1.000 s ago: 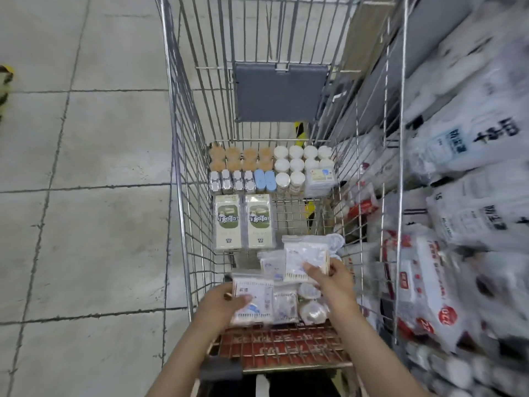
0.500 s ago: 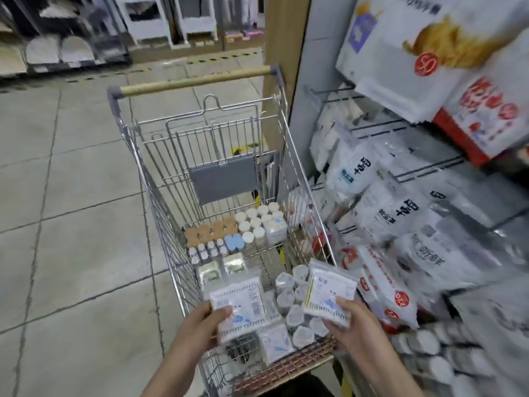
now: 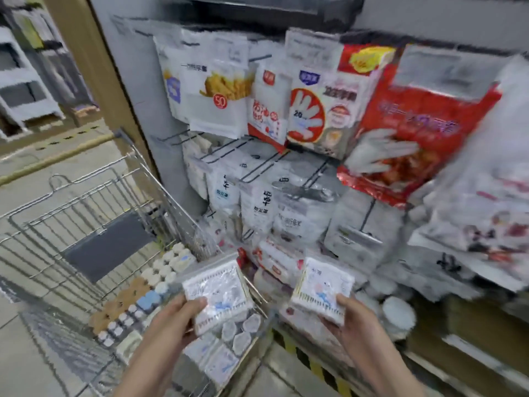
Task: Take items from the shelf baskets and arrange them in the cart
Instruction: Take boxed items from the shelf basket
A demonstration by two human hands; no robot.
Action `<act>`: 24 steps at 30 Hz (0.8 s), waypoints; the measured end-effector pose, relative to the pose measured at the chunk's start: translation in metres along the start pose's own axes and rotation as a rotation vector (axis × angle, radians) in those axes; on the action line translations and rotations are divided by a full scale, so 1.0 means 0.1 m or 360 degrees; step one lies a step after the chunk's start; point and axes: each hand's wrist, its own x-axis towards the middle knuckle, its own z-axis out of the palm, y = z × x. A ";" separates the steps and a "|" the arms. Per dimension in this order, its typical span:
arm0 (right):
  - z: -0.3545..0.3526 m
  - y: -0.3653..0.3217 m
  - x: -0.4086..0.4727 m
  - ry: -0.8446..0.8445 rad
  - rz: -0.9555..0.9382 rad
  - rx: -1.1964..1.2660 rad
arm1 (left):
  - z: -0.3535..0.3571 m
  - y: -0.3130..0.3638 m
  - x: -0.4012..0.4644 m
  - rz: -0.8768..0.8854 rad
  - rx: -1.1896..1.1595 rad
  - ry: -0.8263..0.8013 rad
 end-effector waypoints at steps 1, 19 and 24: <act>-0.13 -0.06 -0.10 0.0013 -0.0066 0.0014 | 0.13 0.03 -0.05 0.0020 0.0030 -0.0060; -3.26 -0.81 -2.48 0.0467 -0.0706 0.0231 | 2.89 -1.06 -2.04 -0.0014 0.0476 -0.1089; -3.61 -0.98 -2.69 0.0449 -0.0775 0.0354 | 3.30 -1.02 -2.30 0.0084 0.0563 -0.1182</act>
